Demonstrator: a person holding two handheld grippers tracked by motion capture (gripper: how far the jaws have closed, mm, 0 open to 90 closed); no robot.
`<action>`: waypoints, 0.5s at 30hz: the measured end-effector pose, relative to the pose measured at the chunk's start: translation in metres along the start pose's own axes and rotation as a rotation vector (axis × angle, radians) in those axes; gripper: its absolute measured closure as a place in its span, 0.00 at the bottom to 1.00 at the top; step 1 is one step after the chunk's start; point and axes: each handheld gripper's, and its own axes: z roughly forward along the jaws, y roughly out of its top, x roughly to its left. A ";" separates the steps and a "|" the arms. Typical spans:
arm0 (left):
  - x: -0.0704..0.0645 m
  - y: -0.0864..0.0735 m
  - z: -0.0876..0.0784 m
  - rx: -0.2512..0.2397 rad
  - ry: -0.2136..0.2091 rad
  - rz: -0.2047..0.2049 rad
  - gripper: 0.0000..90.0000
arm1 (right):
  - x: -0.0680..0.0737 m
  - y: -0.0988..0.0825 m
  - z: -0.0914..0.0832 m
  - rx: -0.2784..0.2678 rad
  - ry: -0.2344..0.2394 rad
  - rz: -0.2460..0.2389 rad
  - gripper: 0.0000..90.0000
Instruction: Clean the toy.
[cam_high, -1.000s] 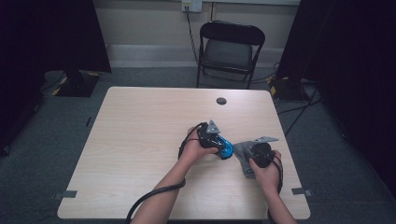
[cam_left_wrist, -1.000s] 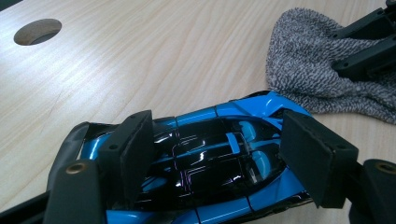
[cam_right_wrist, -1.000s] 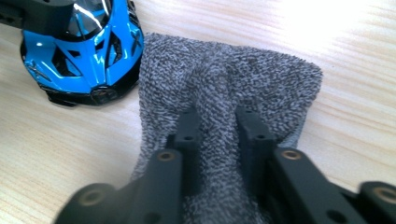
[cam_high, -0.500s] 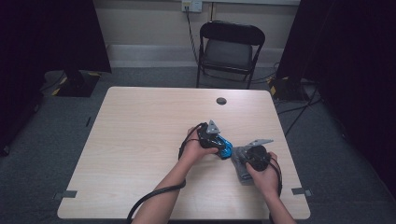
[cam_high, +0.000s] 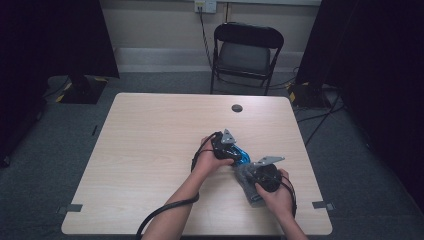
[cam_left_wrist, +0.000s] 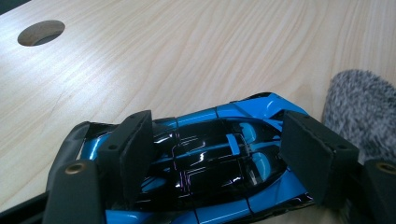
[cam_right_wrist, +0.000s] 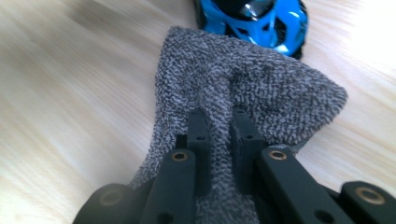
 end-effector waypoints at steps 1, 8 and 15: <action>0.000 0.000 0.000 0.004 -0.001 0.005 0.29 | 0.000 0.000 0.000 -0.006 0.010 0.007 0.90; 0.000 0.000 0.000 -0.005 -0.001 0.000 0.29 | -0.005 -0.002 -0.016 -0.046 0.041 0.025 0.90; -0.001 0.000 0.000 -0.001 -0.001 0.006 0.29 | -0.031 -0.002 -0.033 -0.102 -0.034 0.100 0.90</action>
